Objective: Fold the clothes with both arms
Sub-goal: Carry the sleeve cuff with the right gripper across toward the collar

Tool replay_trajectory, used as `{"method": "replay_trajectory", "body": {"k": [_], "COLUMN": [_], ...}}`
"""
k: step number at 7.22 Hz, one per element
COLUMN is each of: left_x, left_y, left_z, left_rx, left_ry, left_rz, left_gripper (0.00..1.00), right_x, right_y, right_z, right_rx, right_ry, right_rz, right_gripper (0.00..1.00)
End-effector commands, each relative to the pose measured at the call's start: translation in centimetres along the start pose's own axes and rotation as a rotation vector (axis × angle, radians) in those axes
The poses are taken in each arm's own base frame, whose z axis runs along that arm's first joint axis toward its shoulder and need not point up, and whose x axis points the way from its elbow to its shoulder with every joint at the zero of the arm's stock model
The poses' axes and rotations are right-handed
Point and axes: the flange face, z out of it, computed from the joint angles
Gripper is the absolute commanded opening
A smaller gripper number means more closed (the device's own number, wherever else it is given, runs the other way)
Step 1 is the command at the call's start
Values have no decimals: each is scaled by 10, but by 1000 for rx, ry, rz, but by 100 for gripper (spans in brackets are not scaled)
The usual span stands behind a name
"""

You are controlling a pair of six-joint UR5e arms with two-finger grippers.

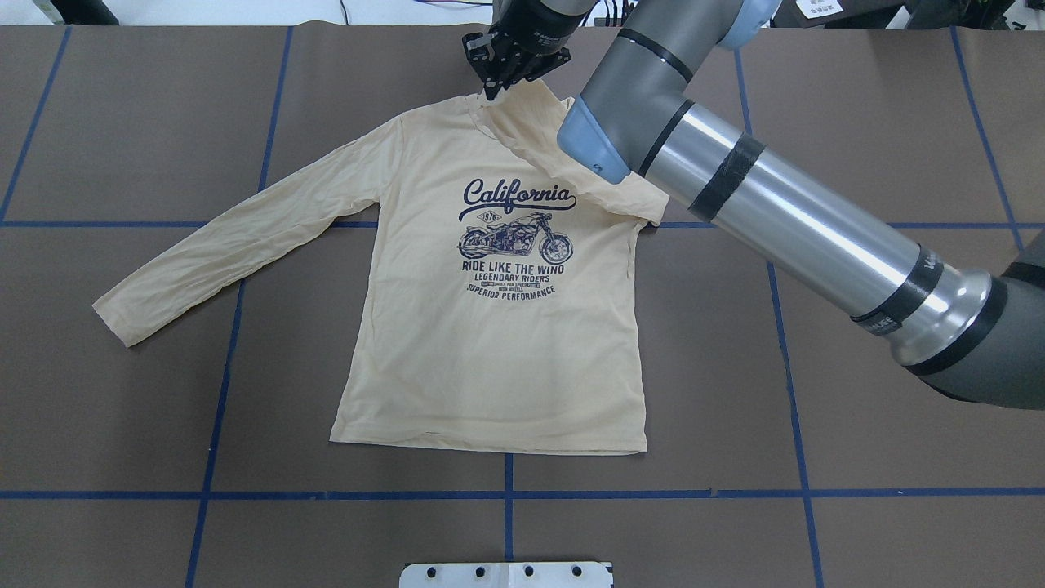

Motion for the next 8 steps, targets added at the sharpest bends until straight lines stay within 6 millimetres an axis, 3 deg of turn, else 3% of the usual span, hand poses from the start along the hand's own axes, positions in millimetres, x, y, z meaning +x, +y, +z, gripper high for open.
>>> {"method": "replay_trajectory", "body": {"k": [1,4,7,8], "left_x": [-2,-12,-22,-20], "left_y": [1,1,1,-1], "left_z": [2,12,22,21], "left_rx": [1,4,9,13], "left_ry": [0,1,4,4], "left_rz": [-2,-1,1,3], "left_gripper": [100,100,100,100], "right_x": [-22,-33,-37,-42], "right_y": [15,45,48,48], "right_z": [31,87,125,129], "right_rx": [18,1,8,6], "right_ry": [39,104,144,139], "right_rz": [-23,-33,-40,-39], "right_gripper": [0,0,0,20]}}
